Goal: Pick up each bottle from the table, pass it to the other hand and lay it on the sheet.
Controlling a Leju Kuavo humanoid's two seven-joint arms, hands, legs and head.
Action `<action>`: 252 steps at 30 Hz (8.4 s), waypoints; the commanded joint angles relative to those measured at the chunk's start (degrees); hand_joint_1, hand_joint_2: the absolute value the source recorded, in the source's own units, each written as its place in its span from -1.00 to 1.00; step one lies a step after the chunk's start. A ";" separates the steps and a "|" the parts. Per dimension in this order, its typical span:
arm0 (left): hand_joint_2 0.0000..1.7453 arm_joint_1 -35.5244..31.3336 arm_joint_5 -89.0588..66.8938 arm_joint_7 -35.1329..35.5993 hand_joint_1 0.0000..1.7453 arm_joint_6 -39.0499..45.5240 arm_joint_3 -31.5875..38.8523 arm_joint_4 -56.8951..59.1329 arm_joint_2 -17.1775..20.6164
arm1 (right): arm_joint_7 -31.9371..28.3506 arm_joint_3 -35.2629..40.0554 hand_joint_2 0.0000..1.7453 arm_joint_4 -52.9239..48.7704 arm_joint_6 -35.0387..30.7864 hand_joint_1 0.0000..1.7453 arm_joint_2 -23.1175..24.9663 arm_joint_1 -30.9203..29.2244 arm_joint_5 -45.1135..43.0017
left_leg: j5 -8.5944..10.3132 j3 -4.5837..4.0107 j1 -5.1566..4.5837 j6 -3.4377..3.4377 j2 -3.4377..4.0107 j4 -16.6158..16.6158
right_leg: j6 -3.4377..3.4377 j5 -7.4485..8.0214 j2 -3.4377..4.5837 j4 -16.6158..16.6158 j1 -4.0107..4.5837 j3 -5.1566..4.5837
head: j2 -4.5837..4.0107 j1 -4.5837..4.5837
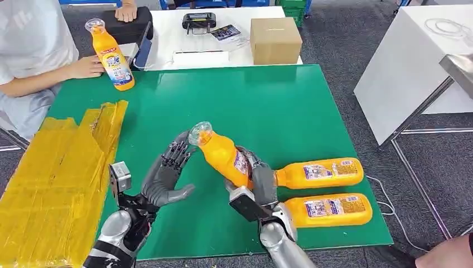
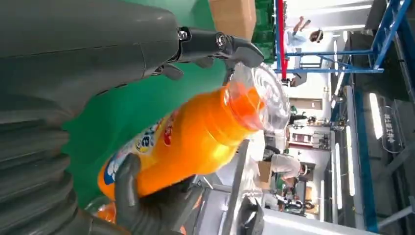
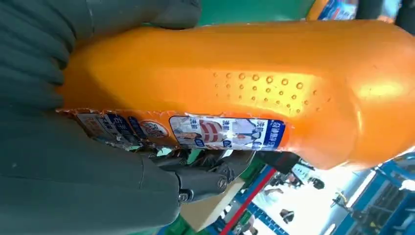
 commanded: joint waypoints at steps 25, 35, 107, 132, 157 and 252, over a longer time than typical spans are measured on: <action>1.00 -5.50 0.74 0.32 -0.62 8.15 4.43 7.89 -2.99 | 2.78 16.95 1.00 0.43 -2.97 1.00 0.95 -3.46 3.37 | -0.08 0.17 -0.01 0.04 0.08 -0.02 | -0.03 -0.04 0.04 -0.06 0.03 0.18 | 0.00 0.00; 1.00 -4.35 3.15 -0.20 1.00 8.15 5.06 4.75 -3.24 | 4.16 17.02 1.00 3.72 -2.42 1.00 1.13 -4.71 4.03 | -0.09 0.17 0.01 0.04 0.05 -0.01 | -0.04 -0.06 0.00 -0.07 0.05 0.22 | 0.00 0.00; 1.00 -5.10 -5.80 -2.66 1.00 15.22 2.03 1.23 -1.86 | 2.23 12.62 1.00 -6.36 -6.57 -1.00 -0.15 -0.54 3.17 | -0.08 0.05 0.02 0.04 -0.15 0.07 | -0.03 -0.13 -0.24 -0.01 0.05 0.10 | 0.00 0.00; 1.00 -1.61 -91.24 12.30 1.00 61.55 17.24 6.73 7.74 | -1.20 4.55 1.00 -35.63 -6.56 -1.00 -5.59 10.63 -7.25 | -0.05 0.11 -0.05 0.02 0.14 -0.07 | -0.02 -0.03 0.09 -0.07 -0.02 0.06 | 0.00 0.00; 1.00 -9.53 -98.77 38.95 1.00 61.55 -10.37 25.24 21.57 | -2.31 7.25 1.00 -31.26 -5.92 -1.00 -7.22 6.63 -11.60 | 0.02 0.15 0.00 0.06 -0.03 -0.09 | -0.02 -0.03 -0.08 -0.12 0.04 0.21 | 0.00 0.02; 1.00 11.62 -33.83 -13.58 -1.00 37.28 20.26 -7.10 -0.27 | 19.38 -2.33 1.00 -26.47 4.88 -1.00 -20.65 9.76 19.98 | -0.05 0.13 -0.06 0.10 -0.13 -0.02 | 0.02 -0.07 -0.15 -0.13 -0.02 0.24 | 0.00 0.00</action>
